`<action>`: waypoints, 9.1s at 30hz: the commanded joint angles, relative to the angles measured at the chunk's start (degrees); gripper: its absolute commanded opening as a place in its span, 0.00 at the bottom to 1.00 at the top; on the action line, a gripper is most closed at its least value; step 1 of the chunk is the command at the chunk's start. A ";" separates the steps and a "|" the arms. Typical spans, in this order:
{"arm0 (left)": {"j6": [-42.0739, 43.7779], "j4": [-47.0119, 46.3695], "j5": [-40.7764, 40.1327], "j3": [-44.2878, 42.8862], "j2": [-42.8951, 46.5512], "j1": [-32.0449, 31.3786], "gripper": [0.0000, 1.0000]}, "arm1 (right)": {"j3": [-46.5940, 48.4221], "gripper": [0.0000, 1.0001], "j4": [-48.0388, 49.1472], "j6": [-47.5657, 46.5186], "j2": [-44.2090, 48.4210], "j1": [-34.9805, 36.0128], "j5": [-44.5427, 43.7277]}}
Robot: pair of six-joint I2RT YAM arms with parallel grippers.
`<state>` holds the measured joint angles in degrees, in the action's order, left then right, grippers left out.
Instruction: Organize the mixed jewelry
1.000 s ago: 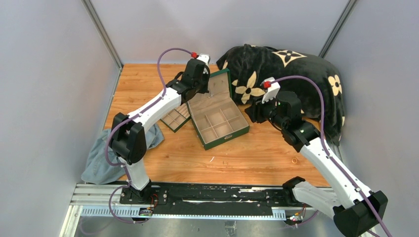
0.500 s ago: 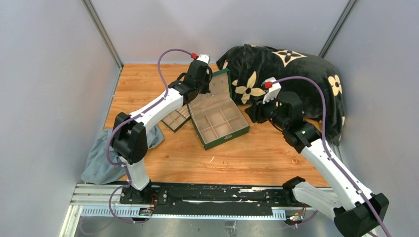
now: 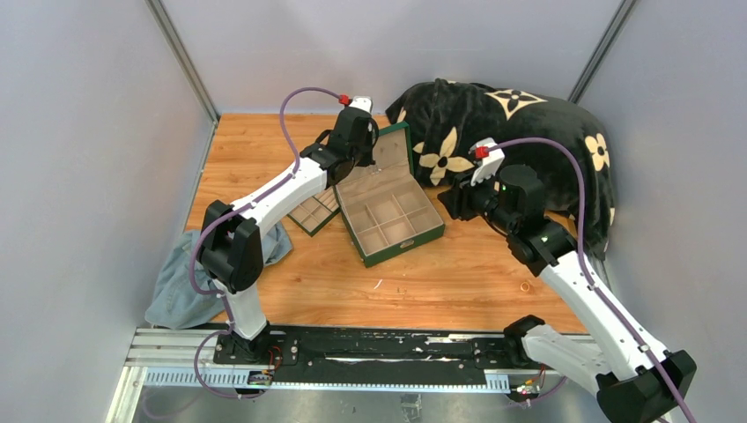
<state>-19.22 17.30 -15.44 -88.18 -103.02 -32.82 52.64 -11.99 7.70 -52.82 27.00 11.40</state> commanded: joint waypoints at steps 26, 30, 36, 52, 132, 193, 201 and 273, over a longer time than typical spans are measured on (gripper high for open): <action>6.23 25.37 -7.77 1.89 24.51 -1.94 0.77 | -2.07 0.45 -1.50 2.23 3.68 -0.28 -1.12; -2.87 28.07 -0.96 8.48 27.88 11.72 0.80 | -1.53 0.45 -0.66 2.31 2.63 -0.28 -1.22; -10.16 26.08 -4.04 16.35 22.78 22.27 0.93 | -0.51 0.45 -0.77 3.42 2.01 -0.29 -0.35; -14.14 21.32 -3.71 12.18 0.24 26.22 0.59 | -1.75 0.40 -5.06 6.27 8.60 -0.15 -2.02; 26.25 23.86 29.77 -3.44 30.36 14.41 0.00 | 5.53 0.39 -6.44 9.60 2.93 -0.15 1.99; 30.30 43.17 32.74 -12.00 16.96 -2.52 0.16 | 24.42 0.00 -29.87 3.80 -14.07 21.74 -20.60; 28.68 43.04 30.00 -14.86 18.60 -2.51 0.76 | 19.95 0.00 -29.72 3.54 -11.67 14.83 -21.51; -11.90 18.55 15.09 14.46 33.29 21.47 0.96 | 5.80 0.00 1.54 -5.56 -33.68 1.51 -8.44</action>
<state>-30.65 37.41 -1.08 -71.70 -69.28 -12.05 59.16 -13.37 -0.84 -85.80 29.30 -0.82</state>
